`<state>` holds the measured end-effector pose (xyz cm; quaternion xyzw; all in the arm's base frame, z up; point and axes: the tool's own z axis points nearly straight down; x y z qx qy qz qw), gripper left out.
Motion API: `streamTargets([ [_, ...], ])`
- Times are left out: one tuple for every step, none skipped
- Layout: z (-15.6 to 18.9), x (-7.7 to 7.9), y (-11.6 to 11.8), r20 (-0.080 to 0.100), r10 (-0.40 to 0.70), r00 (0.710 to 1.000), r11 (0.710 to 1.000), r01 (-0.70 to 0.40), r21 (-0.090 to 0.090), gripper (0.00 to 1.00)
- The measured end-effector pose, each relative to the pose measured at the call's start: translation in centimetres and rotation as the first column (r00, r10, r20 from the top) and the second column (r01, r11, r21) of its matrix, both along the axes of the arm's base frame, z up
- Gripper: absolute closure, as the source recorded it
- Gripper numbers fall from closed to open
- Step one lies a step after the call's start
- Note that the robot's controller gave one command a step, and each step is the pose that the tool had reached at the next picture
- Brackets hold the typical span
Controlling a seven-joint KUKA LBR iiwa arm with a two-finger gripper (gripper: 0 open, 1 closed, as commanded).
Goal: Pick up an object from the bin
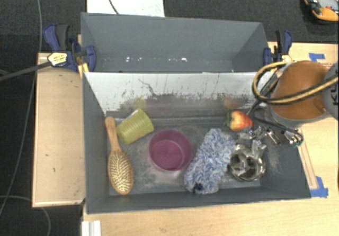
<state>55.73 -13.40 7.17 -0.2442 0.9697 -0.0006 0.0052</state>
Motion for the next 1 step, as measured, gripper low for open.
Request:
streamTargets([
  [0.01,0.0,-0.01,0.0,-0.001,1.0,1.0,0.001,0.0,1.0],
])
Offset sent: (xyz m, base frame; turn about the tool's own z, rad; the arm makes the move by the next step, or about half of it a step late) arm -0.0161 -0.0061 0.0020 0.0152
